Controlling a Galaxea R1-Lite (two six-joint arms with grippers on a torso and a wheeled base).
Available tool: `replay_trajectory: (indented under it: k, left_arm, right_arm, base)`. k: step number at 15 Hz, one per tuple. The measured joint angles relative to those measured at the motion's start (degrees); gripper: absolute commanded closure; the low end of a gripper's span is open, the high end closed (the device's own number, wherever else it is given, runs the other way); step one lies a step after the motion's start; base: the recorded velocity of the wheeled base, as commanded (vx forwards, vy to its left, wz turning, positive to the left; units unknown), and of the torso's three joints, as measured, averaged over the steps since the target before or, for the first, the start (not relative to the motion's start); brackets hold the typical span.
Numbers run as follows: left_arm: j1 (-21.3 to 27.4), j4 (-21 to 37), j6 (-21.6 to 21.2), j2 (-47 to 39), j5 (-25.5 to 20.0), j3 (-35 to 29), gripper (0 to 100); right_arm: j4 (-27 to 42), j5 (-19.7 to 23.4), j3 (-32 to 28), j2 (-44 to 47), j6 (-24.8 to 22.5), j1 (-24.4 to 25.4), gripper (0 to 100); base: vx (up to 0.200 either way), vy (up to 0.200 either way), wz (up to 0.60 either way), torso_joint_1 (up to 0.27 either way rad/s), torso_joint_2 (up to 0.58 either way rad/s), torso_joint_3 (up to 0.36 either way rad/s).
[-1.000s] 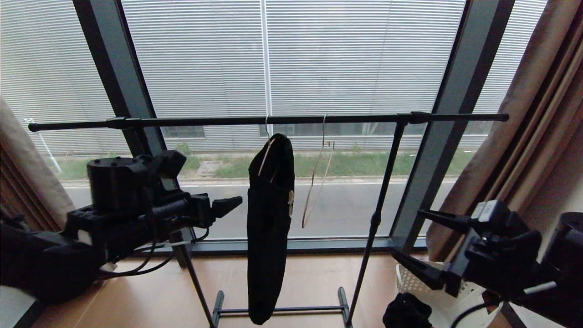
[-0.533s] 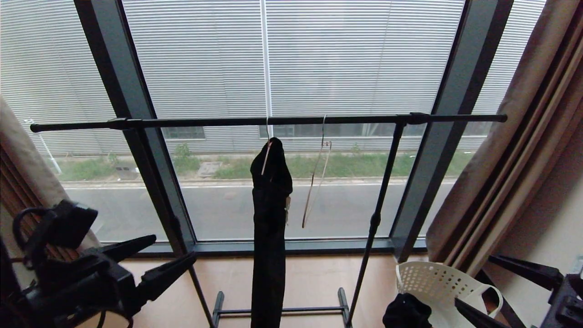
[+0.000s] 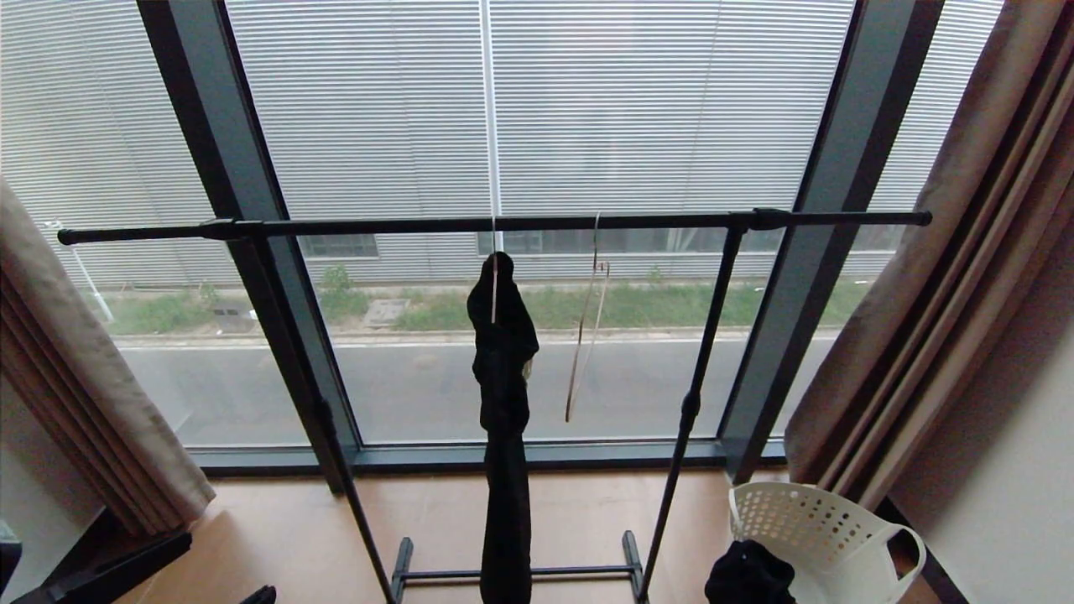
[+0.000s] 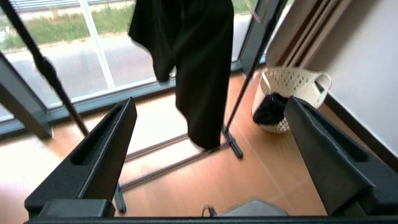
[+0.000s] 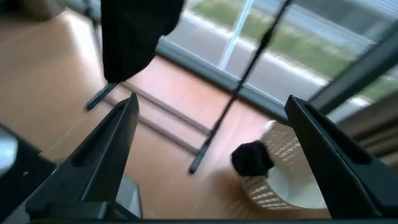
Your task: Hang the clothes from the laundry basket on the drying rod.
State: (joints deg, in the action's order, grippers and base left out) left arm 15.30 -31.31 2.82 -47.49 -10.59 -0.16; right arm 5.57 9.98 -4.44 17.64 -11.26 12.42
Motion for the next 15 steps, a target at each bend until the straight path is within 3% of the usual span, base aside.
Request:
replay_trajectory:
  k: [2,7,9,15]
  left_arm:
    - [0.02,8.59,-0.22,7.84,0.04,0.06,0]
    - [-0.20,28.93,-2.52,28.50,0.00,-0.30,0]
    - [-1.79,31.84,-4.10,34.79,-0.13,-1.00,0]
    - [-4.08,32.23,-8.29,41.59,4.52,-1.10,0]
  right_arm:
    - [2.91,-0.24,-0.13,-6.78,1.23,-4.27,0]
    - [2.77,-1.61,0.17,-14.70,1.55,-11.28,0]
    - [-0.02,-4.99,1.17,-16.48,1.74,-12.15,0]
    - [-0.67,-5.72,2.02,-17.66,2.07,-12.42,0]
  base:
    - [0.000,0.000,0.00,0.000,0.00,0.000]
    - [0.000,0.000,0.00,0.000,0.00,0.000]
    - [0.000,0.000,0.00,0.000,0.00,0.000]
    - [0.000,0.000,0.00,0.000,0.00,0.000]
